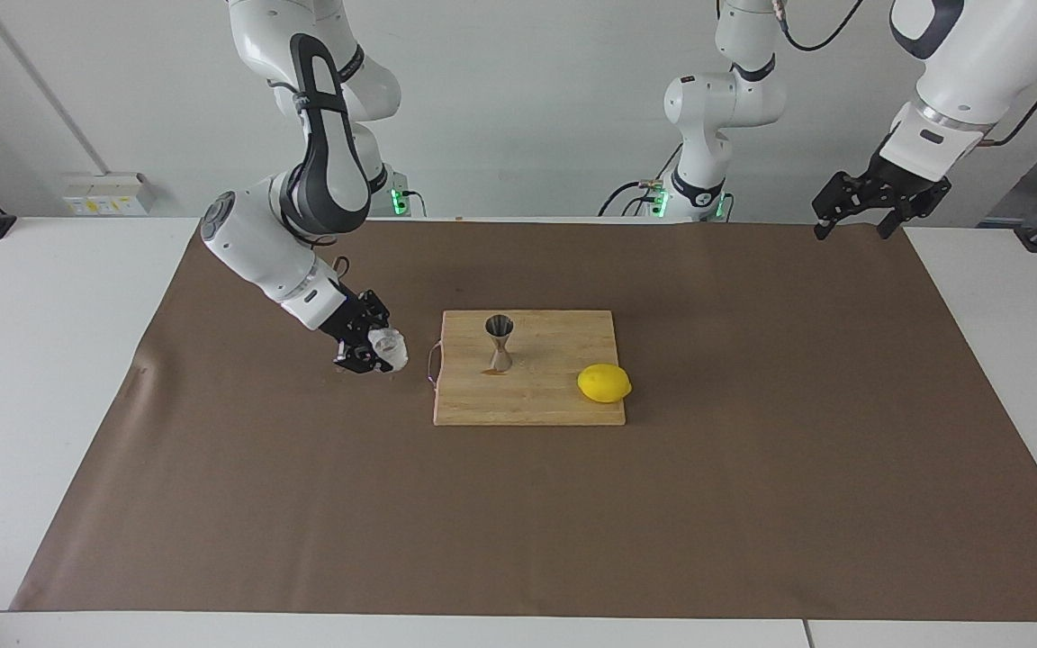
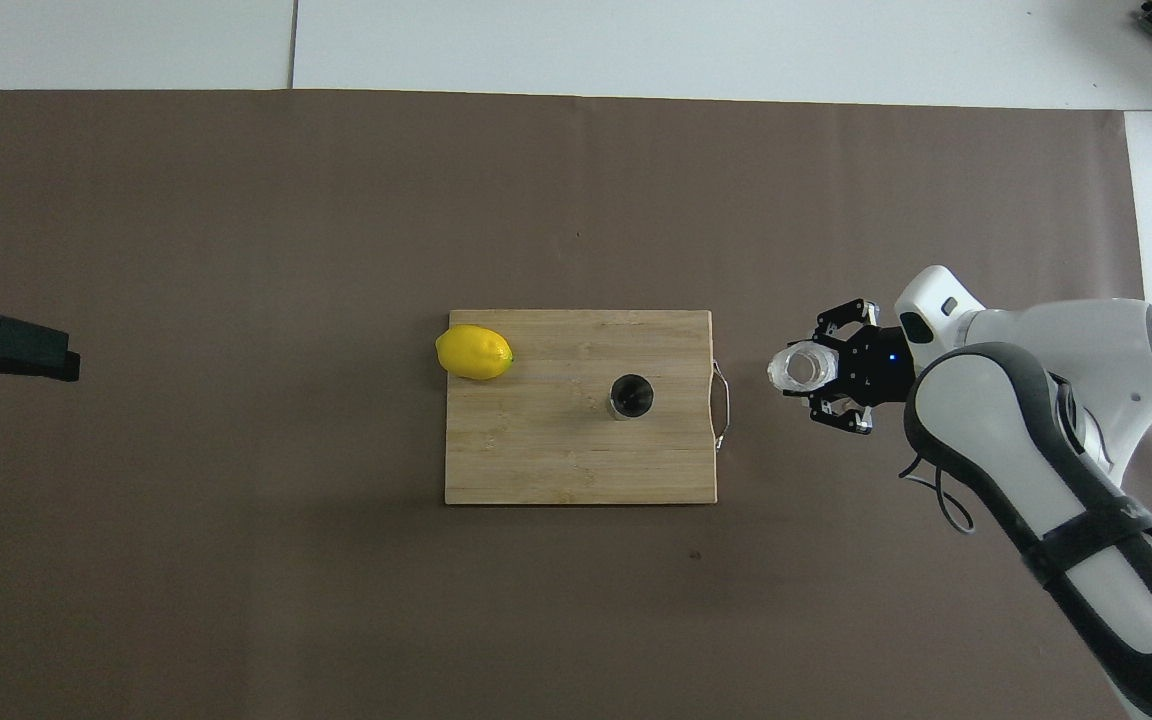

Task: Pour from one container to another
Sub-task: 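Lift the white cup with the right gripper over the steel cup, then tilt the white cup with the right gripper to pour into the steel cup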

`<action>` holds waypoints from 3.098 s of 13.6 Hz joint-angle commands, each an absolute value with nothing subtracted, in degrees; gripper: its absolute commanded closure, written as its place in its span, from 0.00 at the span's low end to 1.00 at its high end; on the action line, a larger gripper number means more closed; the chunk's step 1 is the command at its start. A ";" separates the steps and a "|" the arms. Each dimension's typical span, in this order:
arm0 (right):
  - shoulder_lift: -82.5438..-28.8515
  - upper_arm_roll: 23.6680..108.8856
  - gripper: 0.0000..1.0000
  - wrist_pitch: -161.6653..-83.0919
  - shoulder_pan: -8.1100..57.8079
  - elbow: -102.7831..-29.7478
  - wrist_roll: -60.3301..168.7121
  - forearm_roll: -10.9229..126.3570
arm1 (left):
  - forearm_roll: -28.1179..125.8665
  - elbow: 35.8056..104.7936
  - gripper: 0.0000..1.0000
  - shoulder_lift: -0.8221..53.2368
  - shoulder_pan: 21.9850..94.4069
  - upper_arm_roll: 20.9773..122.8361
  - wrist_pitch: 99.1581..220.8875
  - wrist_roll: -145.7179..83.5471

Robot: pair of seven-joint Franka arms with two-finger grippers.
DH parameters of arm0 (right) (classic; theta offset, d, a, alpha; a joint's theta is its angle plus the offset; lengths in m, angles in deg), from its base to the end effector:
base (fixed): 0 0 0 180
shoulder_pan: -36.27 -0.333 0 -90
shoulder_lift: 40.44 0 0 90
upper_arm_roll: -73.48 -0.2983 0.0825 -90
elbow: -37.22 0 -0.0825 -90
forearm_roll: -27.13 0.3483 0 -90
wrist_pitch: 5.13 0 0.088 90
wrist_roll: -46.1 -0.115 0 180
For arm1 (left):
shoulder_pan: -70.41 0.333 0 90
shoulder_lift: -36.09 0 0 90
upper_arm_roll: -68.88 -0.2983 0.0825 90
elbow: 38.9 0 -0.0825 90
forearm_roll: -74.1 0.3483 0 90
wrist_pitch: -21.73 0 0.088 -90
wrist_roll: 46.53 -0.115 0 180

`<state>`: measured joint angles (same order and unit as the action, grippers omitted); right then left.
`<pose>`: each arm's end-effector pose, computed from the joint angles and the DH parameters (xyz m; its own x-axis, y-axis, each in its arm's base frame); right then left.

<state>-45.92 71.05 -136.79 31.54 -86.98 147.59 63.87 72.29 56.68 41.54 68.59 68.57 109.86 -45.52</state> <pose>0.5206 0.0817 0.3556 0.0831 0.8798 0.4680 0.9939 -0.1073 0.0251 0.4860 -0.0164 0.6016 0.9993 -0.0098 -0.0354 -0.0087 -0.9995 0.0315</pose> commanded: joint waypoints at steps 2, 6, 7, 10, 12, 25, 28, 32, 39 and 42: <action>-45.10 70.84 1.00 -137.58 27.32 -84.95 137.19 57.38 | 73.22 57.08 0.00 42.42 69.01 68.97 109.09 -45.65; -45.19 70.84 1.00 -137.41 23.19 -82.49 125.85 50.69 | 73.22 57.08 0.00 42.42 69.01 68.97 109.18 -45.65; -45.19 70.84 1.00 -137.41 21.87 -82.40 123.91 49.81 | 73.22 57.08 0.00 42.42 69.01 68.97 109.18 -45.65; -45.28 70.75 1.00 -137.41 19.24 -81.70 118.19 45.77 | 73.22 57.08 0.00 42.42 69.01 68.97 109.18 -45.65; -45.45 70.67 1.00 -137.15 17.74 -80.64 113.89 41.39 | 73.22 57.08 0.00 42.42 69.01 68.97 109.18 -45.65; -45.80 70.49 1.00 -137.41 11.93 -78.62 94.90 22.05 | 73.22 57.08 0.00 42.42 69.01 68.97 109.18 -45.65; -45.81 70.49 1.00 -136.97 10.52 -78.62 93.74 18.44 | 73.22 57.08 0.00 42.42 69.01 68.97 109.18 -45.65; -45.72 70.49 1.00 -136.79 9.65 -78.62 93.04 12.90 | 73.22 57.08 0.00 42.42 69.01 68.97 109.18 -45.65; -45.63 70.49 1.00 -135.83 7.62 -78.62 90.41 5.96 | 73.22 57.08 0.00 42.42 69.01 68.97 109.18 -45.65; -45.63 70.49 1.00 -135.30 6.66 -78.79 90.05 3.06 | 73.22 57.08 0.00 42.42 69.01 68.97 109.18 -45.65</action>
<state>-45.58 70.74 -136.31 7.02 -79.12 91.61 5.56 72.29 56.68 41.54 68.59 68.57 109.84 -45.52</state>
